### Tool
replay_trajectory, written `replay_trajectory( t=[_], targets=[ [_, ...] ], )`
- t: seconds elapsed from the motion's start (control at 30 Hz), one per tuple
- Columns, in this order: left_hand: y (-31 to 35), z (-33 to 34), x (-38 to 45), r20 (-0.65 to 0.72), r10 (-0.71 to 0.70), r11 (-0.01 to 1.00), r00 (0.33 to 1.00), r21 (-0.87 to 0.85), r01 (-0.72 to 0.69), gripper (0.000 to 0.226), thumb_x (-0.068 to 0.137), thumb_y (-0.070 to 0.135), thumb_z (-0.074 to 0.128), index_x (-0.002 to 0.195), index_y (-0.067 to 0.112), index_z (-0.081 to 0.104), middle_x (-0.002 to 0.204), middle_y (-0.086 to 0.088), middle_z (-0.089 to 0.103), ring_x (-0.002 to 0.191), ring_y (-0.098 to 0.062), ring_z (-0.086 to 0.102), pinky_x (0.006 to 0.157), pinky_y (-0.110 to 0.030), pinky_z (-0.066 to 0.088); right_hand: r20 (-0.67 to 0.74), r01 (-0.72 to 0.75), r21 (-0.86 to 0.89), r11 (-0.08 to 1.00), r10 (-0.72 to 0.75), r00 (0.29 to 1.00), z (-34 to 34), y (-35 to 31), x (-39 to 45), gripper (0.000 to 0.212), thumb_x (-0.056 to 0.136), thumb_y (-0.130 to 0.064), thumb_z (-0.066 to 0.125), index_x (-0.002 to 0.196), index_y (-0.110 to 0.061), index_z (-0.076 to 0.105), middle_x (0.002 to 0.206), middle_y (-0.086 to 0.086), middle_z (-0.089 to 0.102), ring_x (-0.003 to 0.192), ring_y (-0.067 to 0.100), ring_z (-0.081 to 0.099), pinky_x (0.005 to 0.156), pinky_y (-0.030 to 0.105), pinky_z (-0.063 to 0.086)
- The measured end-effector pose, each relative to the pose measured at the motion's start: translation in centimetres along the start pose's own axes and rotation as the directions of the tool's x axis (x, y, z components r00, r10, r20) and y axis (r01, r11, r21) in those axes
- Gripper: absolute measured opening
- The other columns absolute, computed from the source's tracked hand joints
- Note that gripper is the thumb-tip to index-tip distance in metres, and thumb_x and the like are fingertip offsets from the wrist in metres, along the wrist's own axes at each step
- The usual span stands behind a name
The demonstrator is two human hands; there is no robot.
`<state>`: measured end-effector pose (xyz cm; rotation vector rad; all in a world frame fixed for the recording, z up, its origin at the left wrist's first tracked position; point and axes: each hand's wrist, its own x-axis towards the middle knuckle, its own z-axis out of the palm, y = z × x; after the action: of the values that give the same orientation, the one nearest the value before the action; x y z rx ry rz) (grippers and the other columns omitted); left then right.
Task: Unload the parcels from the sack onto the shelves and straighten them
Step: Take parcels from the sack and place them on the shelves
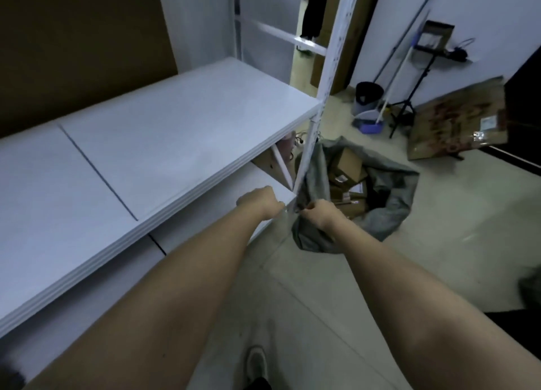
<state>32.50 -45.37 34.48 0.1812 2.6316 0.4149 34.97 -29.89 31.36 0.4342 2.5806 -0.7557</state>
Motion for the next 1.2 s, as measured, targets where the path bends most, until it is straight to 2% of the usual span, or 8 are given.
replay_trajectory(
  t=[0.17,0.43,0.57,0.63,0.7,0.83,1.07,1.2],
  targets=[
    [3.8,0.7,5.9,0.117,0.009,1.000,0.993,-0.013,-0.007,0.057,0.095,0.046,0.044,0.137,0.008,0.036,0.138,-0.014,0.045,0.119,-0.032,0.049,0.094,-0.038,0.044,0.053,-0.085,-0.020,0.996,0.085,0.995,-2.7,3.1,4.5,0.046,0.099,-0.039,0.043,0.125,-0.003,0.057,0.125,0.019,0.059,0.113,0.036,0.055,0.095,0.040,0.045],
    [11.1,3.6,15.2,0.135,0.002,0.996,0.991,-0.089,0.010,0.056,0.094,0.043,0.046,0.139,0.012,0.034,0.138,-0.012,0.047,0.118,-0.030,0.051,0.080,-0.034,0.039,0.149,-0.098,-0.054,0.994,0.105,0.983,-7.7,10.5,14.1,0.041,0.092,-0.039,0.051,0.120,-0.010,0.060,0.117,0.013,0.063,0.102,0.030,0.059,0.092,0.040,0.049],
    [15.2,5.8,20.1,0.148,-0.077,0.980,0.986,-0.171,0.102,0.064,0.095,0.044,0.047,0.145,0.012,0.025,0.145,-0.014,0.040,0.124,-0.032,0.047,0.089,-0.038,0.043,0.187,-0.070,-0.136,0.988,0.095,0.978,-10.6,15.0,20.1,0.027,0.095,-0.035,0.048,0.111,-0.016,0.058,0.114,0.009,0.061,0.090,0.024,0.055,0.079,0.034,0.045],
    [17.3,7.0,22.6,0.151,-0.121,0.957,0.981,-0.244,0.155,0.065,0.094,0.044,0.048,0.146,0.013,0.023,0.145,-0.015,0.037,0.124,-0.033,0.046,0.088,-0.038,0.044,0.221,-0.046,-0.171,0.984,0.084,0.972,-12.3,17.1,23.3,0.022,0.096,-0.034,0.049,0.108,-0.017,0.057,0.115,0.007,0.060,0.092,0.023,0.056,0.083,0.036,0.047],
    [19.0,8.2,24.7,0.142,-0.160,0.930,0.977,-0.311,0.198,0.064,0.093,0.044,0.050,0.145,0.014,0.025,0.142,-0.015,0.038,0.122,-0.033,0.047,0.083,-0.035,0.043,0.251,-0.021,-0.205,0.978,0.073,0.965,-14.0,18.9,26.0,0.031,0.097,-0.033,0.048,0.119,-0.014,0.056,0.118,0.008,0.059,0.103,0.027,0.057,0.093,0.042,0.049],
    [21.8,10.3,28.4,0.113,-0.226,0.882,0.968,-0.398,0.252,0.067,0.091,0.047,0.052,0.144,0.014,0.027,0.140,-0.015,0.039,0.121,-0.034,0.047,0.090,-0.039,0.045,0.249,-0.020,-0.180,0.984,0.065,0.966,-16.4,21.5,31.4,0.044,0.097,-0.032,0.048,0.137,-0.014,0.045,0.132,0.008,0.053,0.112,0.030,0.056,0.098,0.046,0.047],
    [24.1,11.8,36.0,0.178,-0.283,0.782,0.942,-0.526,0.334,0.077,0.087,0.051,0.055,0.147,0.013,0.023,0.146,-0.014,0.033,0.126,-0.034,0.042,0.099,-0.043,0.044,0.315,-0.016,-0.172,0.985,0.071,0.947,-16.9,23.2,40.4,0.047,0.095,-0.036,0.051,0.138,-0.018,0.042,0.135,0.008,0.048,0.117,0.029,0.052,0.099,0.046,0.046],
    [25.5,13.0,41.9,0.189,-0.289,0.736,0.938,-0.582,0.344,0.084,0.088,0.052,0.056,0.151,0.013,0.014,0.153,-0.014,0.022,0.136,-0.033,0.031,0.108,-0.042,0.036,0.330,-0.075,-0.115,0.991,0.109,0.938,-16.6,25.2,45.6,0.052,0.094,-0.038,0.052,0.139,-0.017,0.039,0.135,0.008,0.047,0.116,0.029,0.052,0.098,0.045,0.047]
  ],
)
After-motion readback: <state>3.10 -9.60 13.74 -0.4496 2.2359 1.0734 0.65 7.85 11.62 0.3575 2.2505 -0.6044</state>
